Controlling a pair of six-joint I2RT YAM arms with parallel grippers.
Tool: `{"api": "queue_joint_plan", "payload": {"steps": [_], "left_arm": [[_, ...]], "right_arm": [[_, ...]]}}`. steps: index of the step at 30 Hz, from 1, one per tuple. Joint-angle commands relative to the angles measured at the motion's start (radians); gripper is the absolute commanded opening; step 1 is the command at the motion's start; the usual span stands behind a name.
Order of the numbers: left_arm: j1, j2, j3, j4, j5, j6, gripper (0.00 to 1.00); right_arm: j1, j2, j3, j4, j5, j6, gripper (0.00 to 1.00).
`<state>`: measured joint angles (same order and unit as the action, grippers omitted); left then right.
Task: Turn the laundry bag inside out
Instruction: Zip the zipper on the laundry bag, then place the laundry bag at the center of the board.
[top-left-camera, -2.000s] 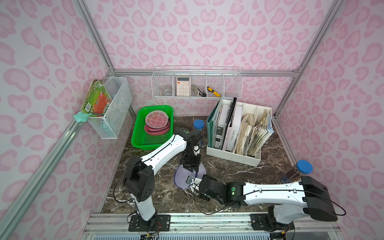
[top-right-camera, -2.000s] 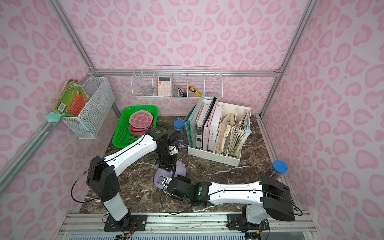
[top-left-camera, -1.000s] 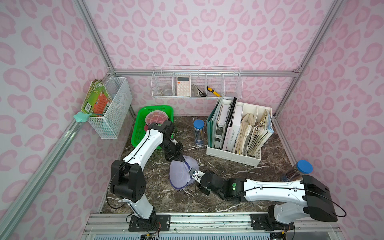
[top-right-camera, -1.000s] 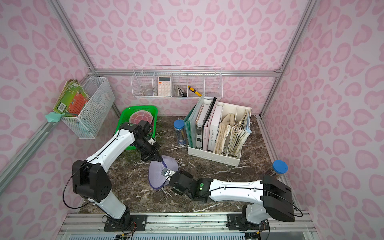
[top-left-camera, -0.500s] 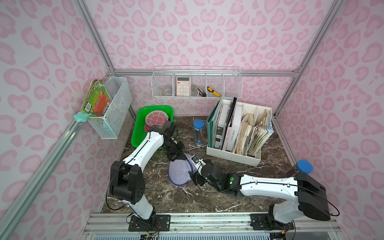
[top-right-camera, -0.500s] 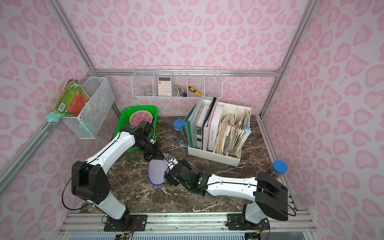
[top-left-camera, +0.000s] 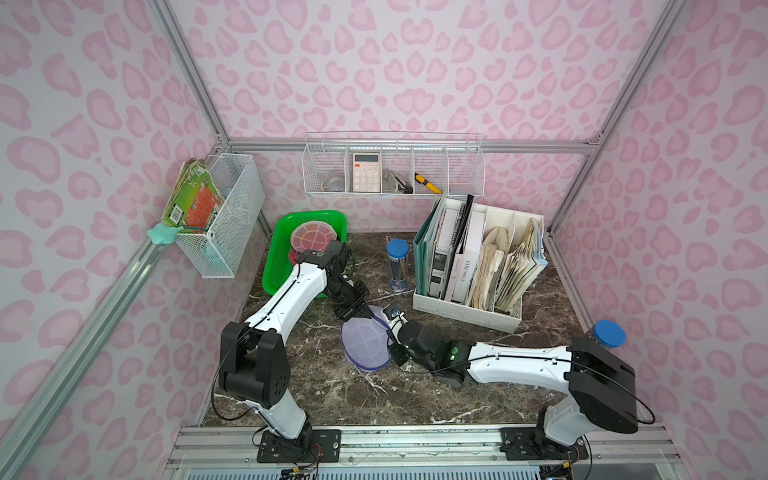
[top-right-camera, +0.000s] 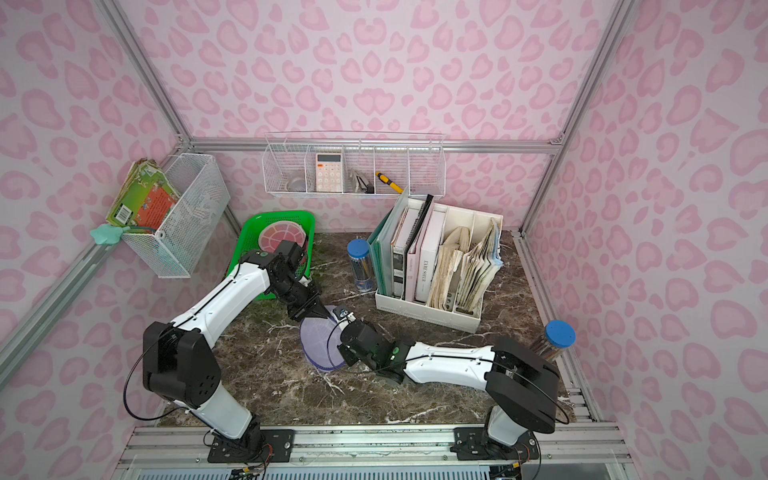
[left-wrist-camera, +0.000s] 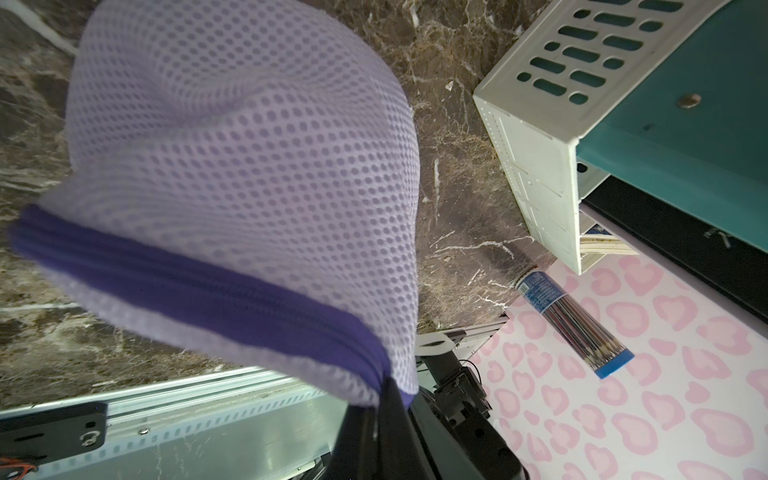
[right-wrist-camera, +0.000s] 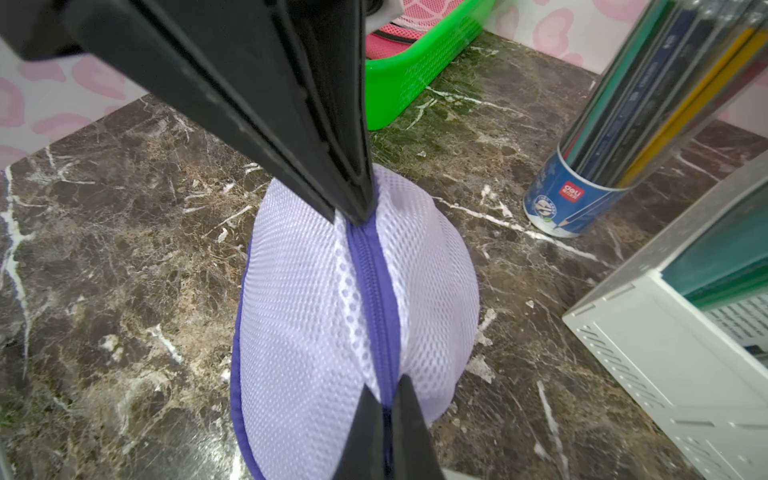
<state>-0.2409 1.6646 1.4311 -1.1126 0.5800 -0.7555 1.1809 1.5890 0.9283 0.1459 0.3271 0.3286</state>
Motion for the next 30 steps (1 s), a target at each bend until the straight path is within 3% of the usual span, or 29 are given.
{"api": "queue_joint_plan", "payload": {"steps": [1,2,3,8,9,18,22,30], "left_arm": [[0.015,-0.015,0.032,-0.055,-0.048,0.025,0.27],[0.022,-0.021,0.059,-0.070,-0.064,0.035,0.44],[0.032,-0.031,0.085,-0.089,-0.090,0.047,0.53],[0.130,-0.096,0.215,-0.187,-0.205,0.107,0.87],[0.152,-0.111,0.244,-0.207,-0.231,0.119,0.99],[0.222,-0.303,0.327,-0.216,-0.508,0.163,0.99],[0.223,-0.346,0.326,-0.215,-0.531,0.162,0.99],[0.223,-0.391,0.279,-0.206,-0.512,0.155,0.99]], "right_arm": [[-0.007,-0.020,-0.003,0.036,-0.037,0.020,0.00],[-0.007,-0.027,-0.003,0.046,-0.058,0.014,0.00],[-0.009,-0.033,0.002,0.058,-0.083,0.008,0.00],[-0.015,-0.019,0.066,0.116,-0.225,-0.025,0.00],[-0.015,-0.002,0.092,0.121,-0.254,-0.029,0.00],[-0.025,0.289,0.416,0.128,-0.507,-0.042,0.00],[-0.042,0.425,0.571,0.187,-0.635,0.003,0.00],[-0.070,0.657,0.815,0.267,-0.750,0.133,0.00]]}}
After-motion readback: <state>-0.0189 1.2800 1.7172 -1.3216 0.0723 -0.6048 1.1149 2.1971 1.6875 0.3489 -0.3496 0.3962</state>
